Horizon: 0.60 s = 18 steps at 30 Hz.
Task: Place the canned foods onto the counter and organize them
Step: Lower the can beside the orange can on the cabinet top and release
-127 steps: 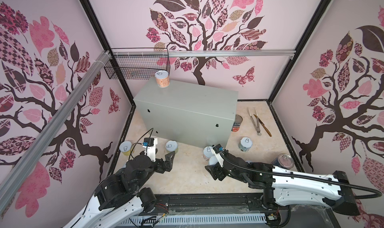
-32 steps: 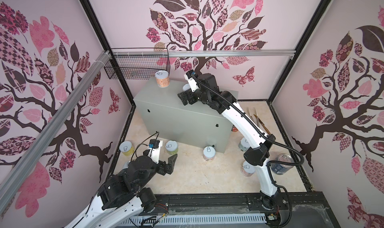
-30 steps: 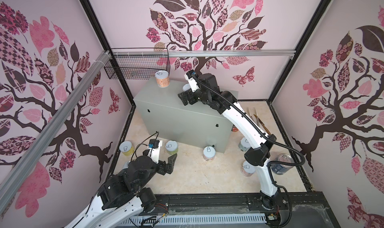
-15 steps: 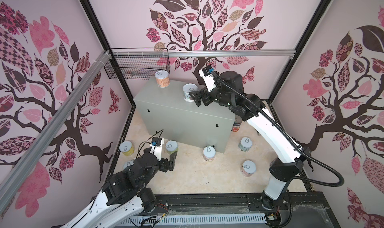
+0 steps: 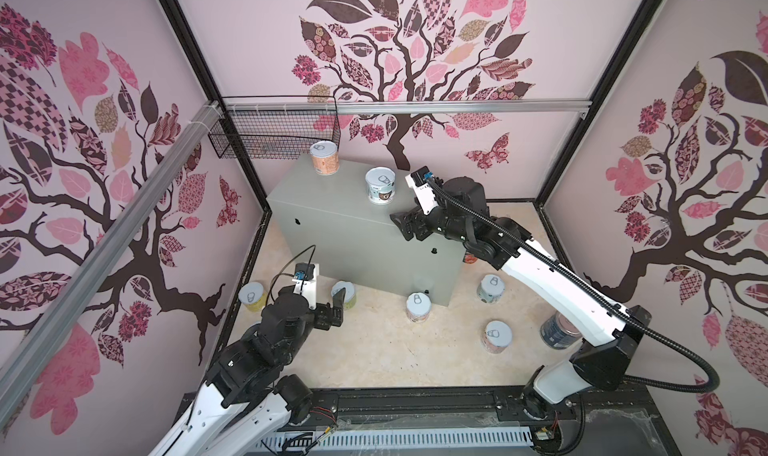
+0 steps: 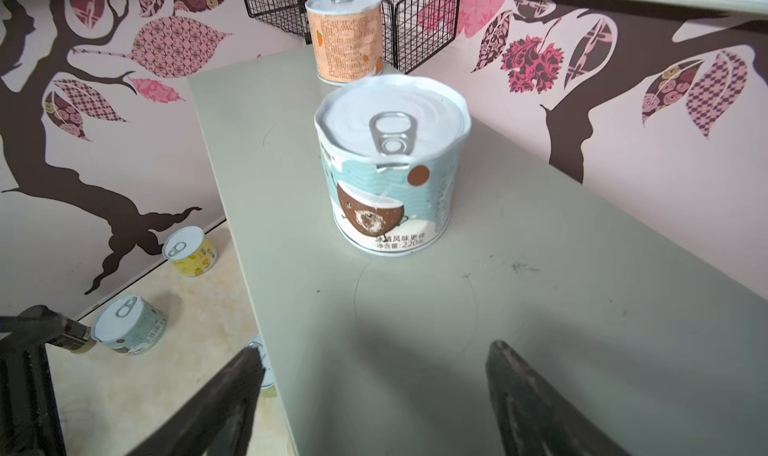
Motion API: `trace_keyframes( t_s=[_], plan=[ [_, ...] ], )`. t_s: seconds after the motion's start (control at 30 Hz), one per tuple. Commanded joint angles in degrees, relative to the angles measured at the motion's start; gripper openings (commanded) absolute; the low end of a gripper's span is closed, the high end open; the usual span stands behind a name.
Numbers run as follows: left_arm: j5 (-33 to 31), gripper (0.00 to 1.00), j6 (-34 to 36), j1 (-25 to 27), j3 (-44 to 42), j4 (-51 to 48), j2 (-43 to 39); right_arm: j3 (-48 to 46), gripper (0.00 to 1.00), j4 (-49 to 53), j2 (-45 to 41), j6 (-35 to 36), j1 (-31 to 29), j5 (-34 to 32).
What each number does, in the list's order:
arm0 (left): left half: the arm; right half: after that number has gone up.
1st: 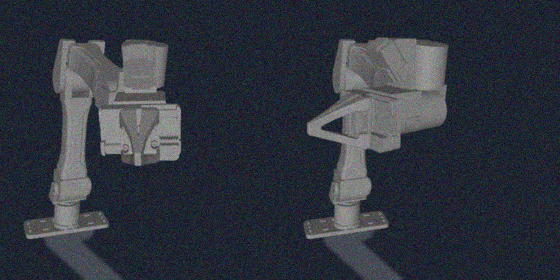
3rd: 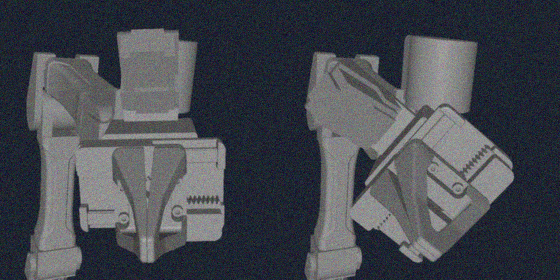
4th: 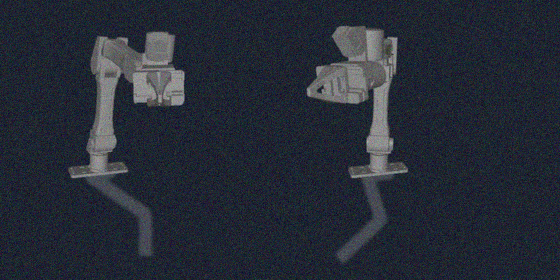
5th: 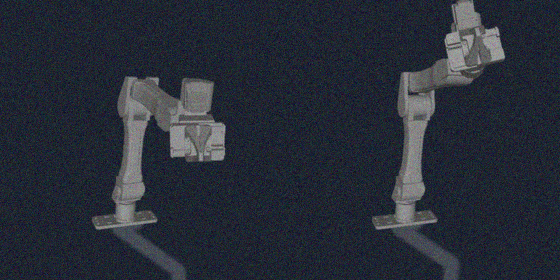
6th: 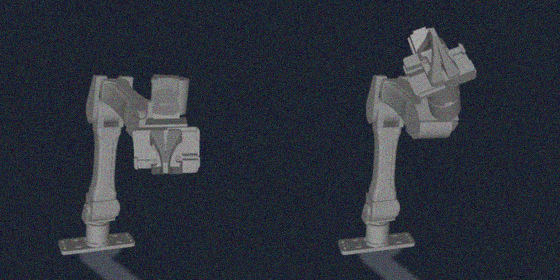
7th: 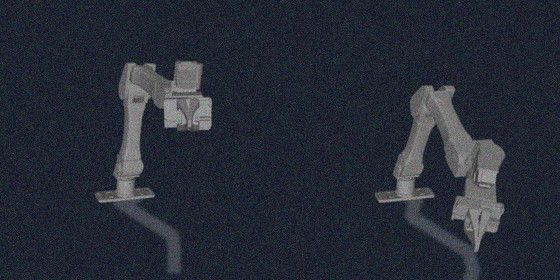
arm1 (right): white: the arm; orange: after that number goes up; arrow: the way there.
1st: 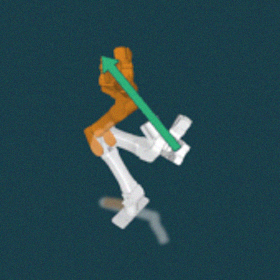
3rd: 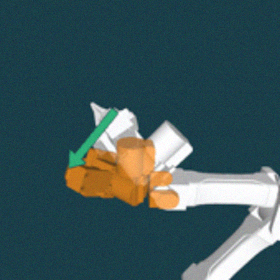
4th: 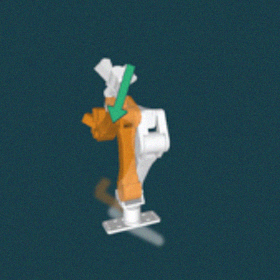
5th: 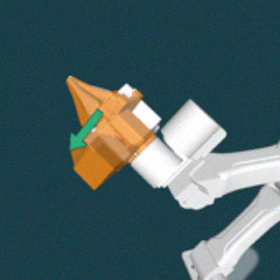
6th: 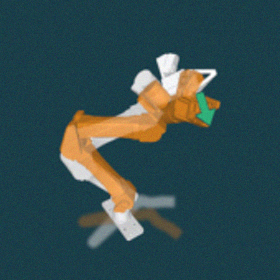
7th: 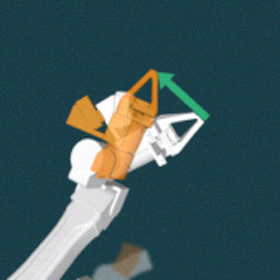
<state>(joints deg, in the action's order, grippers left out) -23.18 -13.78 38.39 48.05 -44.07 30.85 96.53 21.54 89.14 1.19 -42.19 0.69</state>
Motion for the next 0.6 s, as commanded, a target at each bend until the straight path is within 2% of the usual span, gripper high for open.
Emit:
trace_keyframes(
  t_s=[0.0, 0.3, 0.57],
  plan=[
    [5.9, 0.98, 0.0, -1.9, 0.5, 2.8, 0.1, -0.4, 0.84, -3.4, -2.6, -1.4, 0.2, 0.2],
    [6.5, 0.98, -2.1, -1.9, -3.3, 3.9, -0.7, 1.3, 0.75, -4.8, 2.0, -1.8, 0.1, 0.2],
    [7.1, 0.98, -2.0, -2.0, -4.1, 4.3, -0.9, 7.7, 0.74, -5.3, 8.6, -2.3, 0.2, 0.1]
  ],
)
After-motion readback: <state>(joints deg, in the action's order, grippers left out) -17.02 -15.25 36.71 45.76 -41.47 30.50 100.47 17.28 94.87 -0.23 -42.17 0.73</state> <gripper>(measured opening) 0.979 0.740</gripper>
